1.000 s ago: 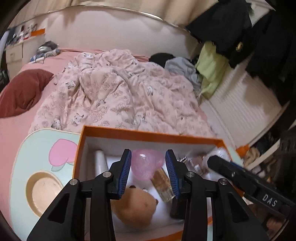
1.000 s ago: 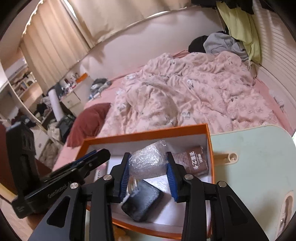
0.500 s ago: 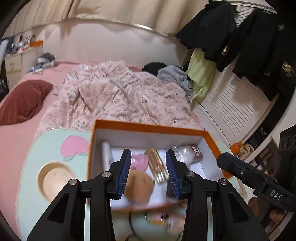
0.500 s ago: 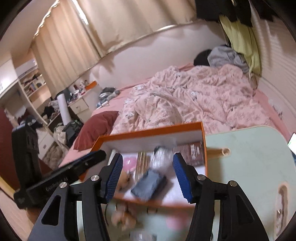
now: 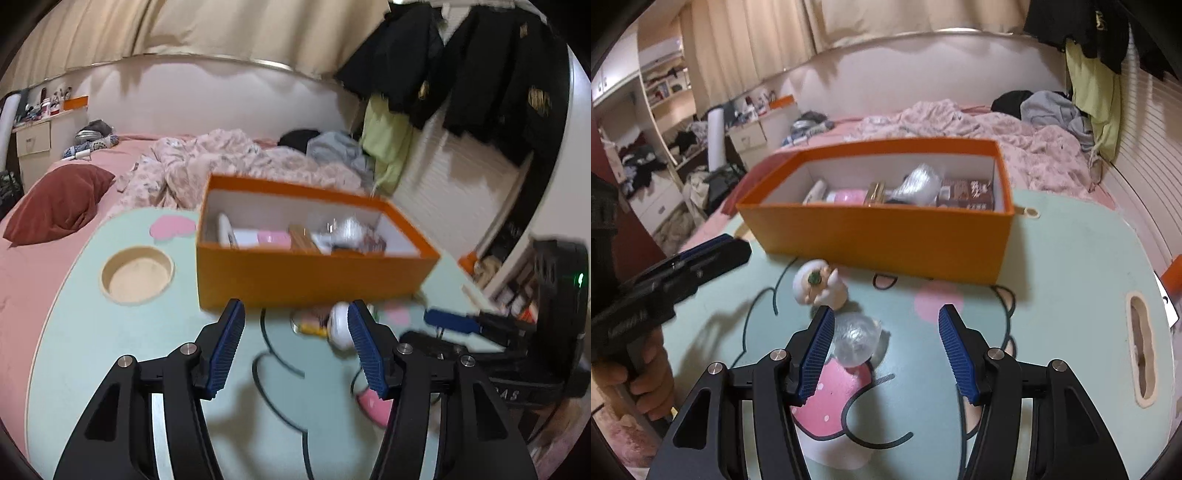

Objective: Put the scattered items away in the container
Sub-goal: 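Move the open right gripper around the clear crystal piece on the table, then grasp the clear crystal piece with the right gripper while the left grasps the white figurine, then lift the crystal piece and white figurine and carry both over the orange box, then lower both items into the orange box and open both grippers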

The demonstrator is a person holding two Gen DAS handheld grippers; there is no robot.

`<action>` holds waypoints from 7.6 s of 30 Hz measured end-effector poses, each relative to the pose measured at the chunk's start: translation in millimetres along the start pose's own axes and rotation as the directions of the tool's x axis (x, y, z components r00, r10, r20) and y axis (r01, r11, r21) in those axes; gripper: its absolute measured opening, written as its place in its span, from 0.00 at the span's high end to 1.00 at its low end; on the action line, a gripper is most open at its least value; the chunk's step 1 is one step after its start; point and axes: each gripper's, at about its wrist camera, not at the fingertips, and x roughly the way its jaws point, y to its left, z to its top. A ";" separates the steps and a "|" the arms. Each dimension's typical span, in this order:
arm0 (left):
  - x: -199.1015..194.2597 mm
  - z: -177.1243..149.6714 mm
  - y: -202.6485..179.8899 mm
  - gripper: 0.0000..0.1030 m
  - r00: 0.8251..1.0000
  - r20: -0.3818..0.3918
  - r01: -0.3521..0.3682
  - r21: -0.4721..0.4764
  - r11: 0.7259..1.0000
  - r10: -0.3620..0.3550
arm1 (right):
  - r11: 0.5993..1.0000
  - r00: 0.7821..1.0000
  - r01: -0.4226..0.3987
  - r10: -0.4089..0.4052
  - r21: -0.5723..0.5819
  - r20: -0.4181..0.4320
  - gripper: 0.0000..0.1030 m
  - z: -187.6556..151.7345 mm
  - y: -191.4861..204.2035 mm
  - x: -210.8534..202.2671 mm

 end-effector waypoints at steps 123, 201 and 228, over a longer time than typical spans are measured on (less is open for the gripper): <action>79.6 15.9 -54.2 0.60 0.969 -0.198 -0.131 0.105 0.986 0.150 | 0.992 0.991 0.087 -0.096 0.093 0.091 0.64 -16.8 -21.8 -18.3; 6.5 126.7 -43.3 0.60 0.993 0.097 -0.080 0.070 0.994 0.073 | 0.993 0.960 0.122 -0.118 0.001 0.254 0.64 98.6 6.6 -39.0; 97.5 104.0 -8.8 0.60 0.994 -0.033 -0.101 0.007 0.995 0.101 | 0.978 0.963 0.200 -0.208 0.063 0.169 0.64 100.8 -14.8 36.6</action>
